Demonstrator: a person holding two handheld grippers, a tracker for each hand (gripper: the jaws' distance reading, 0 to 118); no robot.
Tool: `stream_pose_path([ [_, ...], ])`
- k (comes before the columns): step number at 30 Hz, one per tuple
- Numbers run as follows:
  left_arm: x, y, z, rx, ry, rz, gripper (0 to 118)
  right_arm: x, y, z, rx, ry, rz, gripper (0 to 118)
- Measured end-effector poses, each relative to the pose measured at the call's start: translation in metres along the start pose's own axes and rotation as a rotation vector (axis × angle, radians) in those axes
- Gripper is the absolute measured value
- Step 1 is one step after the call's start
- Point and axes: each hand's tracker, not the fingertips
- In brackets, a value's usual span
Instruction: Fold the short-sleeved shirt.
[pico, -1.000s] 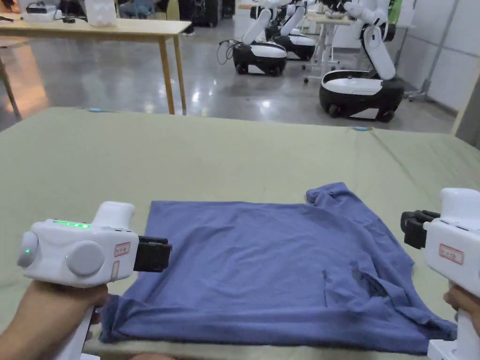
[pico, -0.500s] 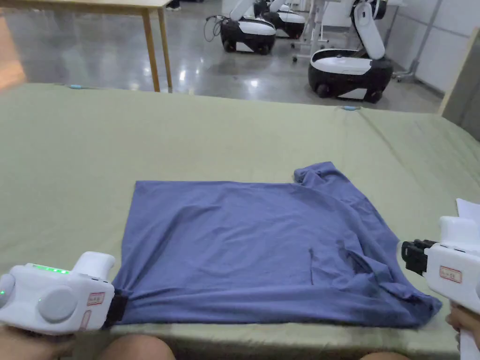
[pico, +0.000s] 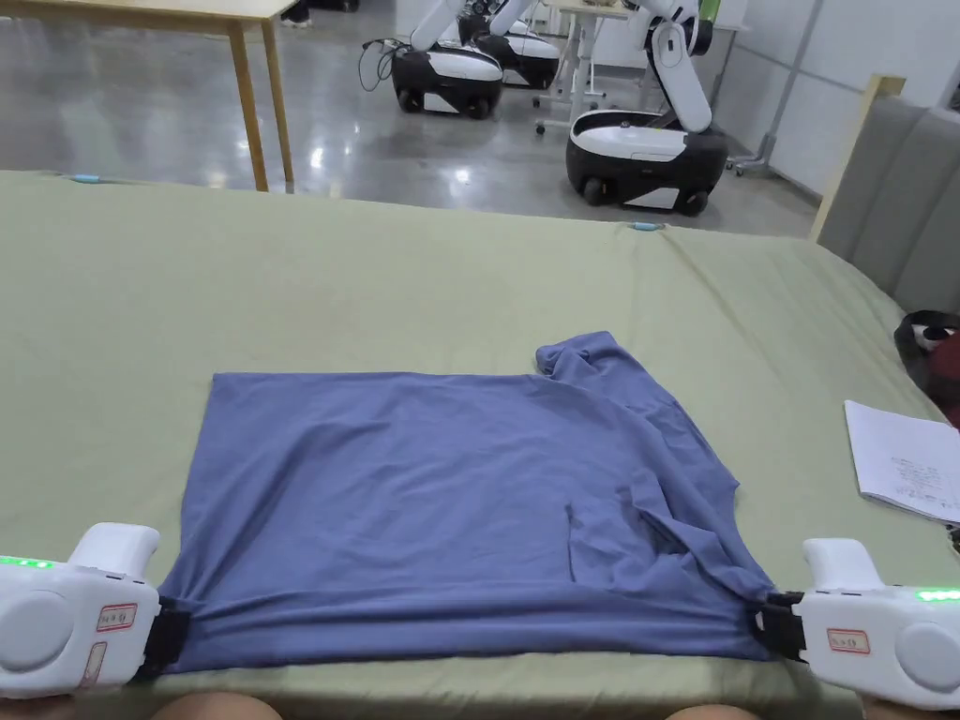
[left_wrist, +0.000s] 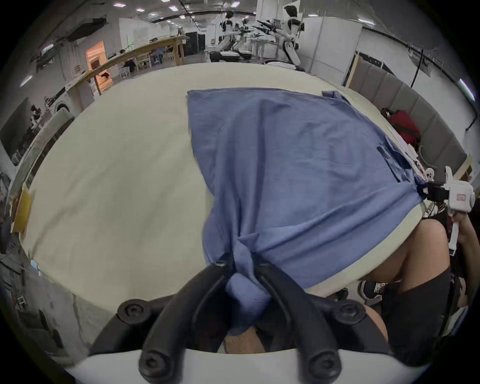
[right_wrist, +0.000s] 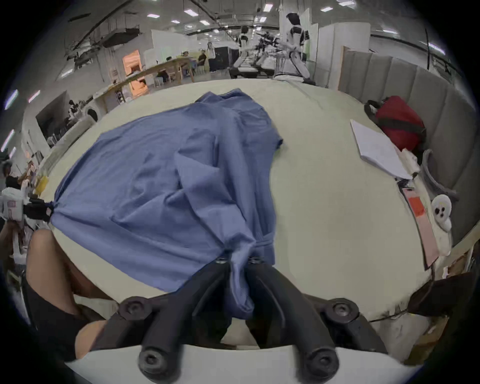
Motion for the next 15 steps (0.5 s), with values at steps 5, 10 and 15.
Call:
stream_pose_path([
  [5,-0.009,0.001,0.010,0.029,-0.016,0.029,8,0.009,0.002,0.012,0.070,0.004,-0.033,9],
  [10,-0.009,-0.003,0.037,0.071,-0.038,0.048,3,0.005,0.001,0.041,0.092,0.026,-0.018,9],
  [15,-0.021,0.013,0.058,0.130,-0.064,0.060,1,0.006,0.016,0.054,0.133,0.060,-0.043,9],
])
